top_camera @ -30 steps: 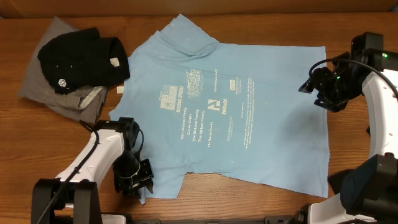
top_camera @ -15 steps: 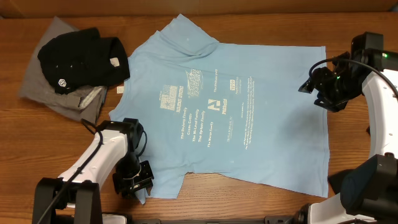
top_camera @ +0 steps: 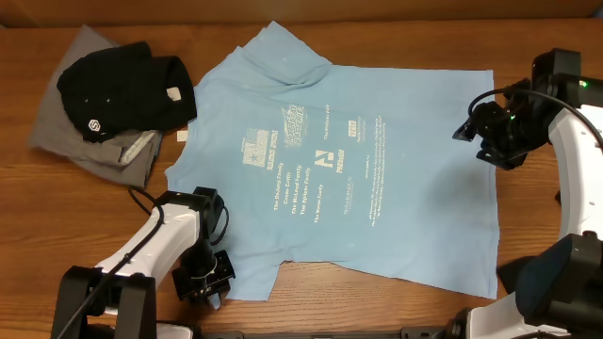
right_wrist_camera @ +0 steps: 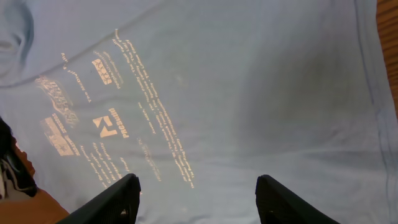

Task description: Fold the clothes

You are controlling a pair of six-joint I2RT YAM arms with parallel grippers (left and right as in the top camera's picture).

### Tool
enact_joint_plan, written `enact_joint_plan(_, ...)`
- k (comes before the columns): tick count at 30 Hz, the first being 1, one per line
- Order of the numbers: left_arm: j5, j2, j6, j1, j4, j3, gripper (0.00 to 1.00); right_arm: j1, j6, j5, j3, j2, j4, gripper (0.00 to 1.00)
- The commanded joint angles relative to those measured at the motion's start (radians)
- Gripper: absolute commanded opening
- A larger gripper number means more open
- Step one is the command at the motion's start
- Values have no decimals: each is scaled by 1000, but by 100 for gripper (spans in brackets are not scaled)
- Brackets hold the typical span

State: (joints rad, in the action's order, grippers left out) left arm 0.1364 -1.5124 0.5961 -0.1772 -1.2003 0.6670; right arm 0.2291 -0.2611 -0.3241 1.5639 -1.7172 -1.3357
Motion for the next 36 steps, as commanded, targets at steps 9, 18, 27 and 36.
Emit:
enact_joint_plan(9, -69, 2, 32, -8, 47, -6, 21, 0, 7, 12, 6, 24, 3, 63)
enact_joint_plan(18, -23, 2, 25, -6, 33, 10, 4, 0, 7, 12, 6, 24, 5, 63)
enact_joint_plan(27, -133, 4, 2, -6, -87, 220, 4, 0, 8, 13, 6, 24, 6, 64)
enact_joint_plan(36, -214, 3, 2, -6, 15, 269, 4, 0, 8, 16, 6, 24, 10, 64)
